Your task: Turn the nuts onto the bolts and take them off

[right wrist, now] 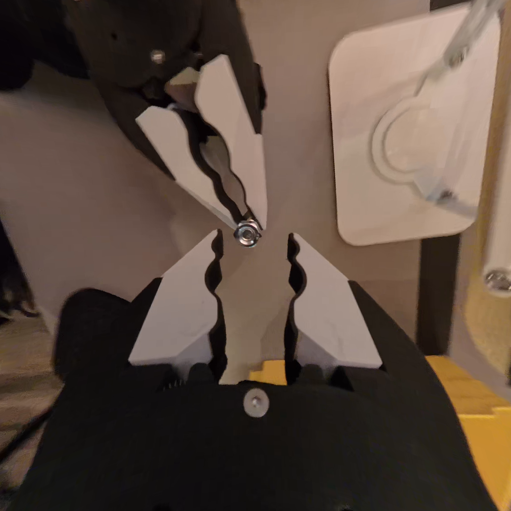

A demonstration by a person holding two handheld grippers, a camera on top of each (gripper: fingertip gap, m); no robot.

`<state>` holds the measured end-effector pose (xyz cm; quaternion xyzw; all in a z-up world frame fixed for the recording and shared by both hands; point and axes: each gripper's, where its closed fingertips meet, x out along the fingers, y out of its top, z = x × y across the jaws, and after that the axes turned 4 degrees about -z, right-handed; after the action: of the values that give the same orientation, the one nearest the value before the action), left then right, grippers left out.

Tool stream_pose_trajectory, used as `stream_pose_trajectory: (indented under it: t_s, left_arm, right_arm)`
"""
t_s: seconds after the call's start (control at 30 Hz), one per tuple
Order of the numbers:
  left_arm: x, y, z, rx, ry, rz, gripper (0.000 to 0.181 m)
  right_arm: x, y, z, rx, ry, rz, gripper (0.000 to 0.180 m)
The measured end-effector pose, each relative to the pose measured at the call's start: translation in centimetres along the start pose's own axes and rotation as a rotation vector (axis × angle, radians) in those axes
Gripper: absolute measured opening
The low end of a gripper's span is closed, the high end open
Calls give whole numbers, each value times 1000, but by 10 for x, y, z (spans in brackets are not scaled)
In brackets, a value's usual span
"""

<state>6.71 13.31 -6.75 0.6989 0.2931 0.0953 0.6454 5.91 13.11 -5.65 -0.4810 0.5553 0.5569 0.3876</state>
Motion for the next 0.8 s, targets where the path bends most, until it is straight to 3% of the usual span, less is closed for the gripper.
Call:
stream_pose_trajectory:
  t_s: [0.2,0.43,0.57,0.7,0.8]
  left_arm:
    - [1,-1,1,0,-6,-2,7]
    - [1,0,2,2,-8,-2,7]
    - [2,-1,2,6,-7,-8,7]
    - [0,-3,-3,-5,7,-10,7]
    - [1,-5,-1,-2,0,-17,7]
  right_arm:
    - [-4,1,1,-415,-163,-48,48]
    - [2,-1,-4,-544,-181,-105,16]
    - [2,-3,-3,-429,-137,-105,16]
    - [4,0,-2,-24,-25,-54,16]
    - [7,-1,-5,96,35,-33,16]
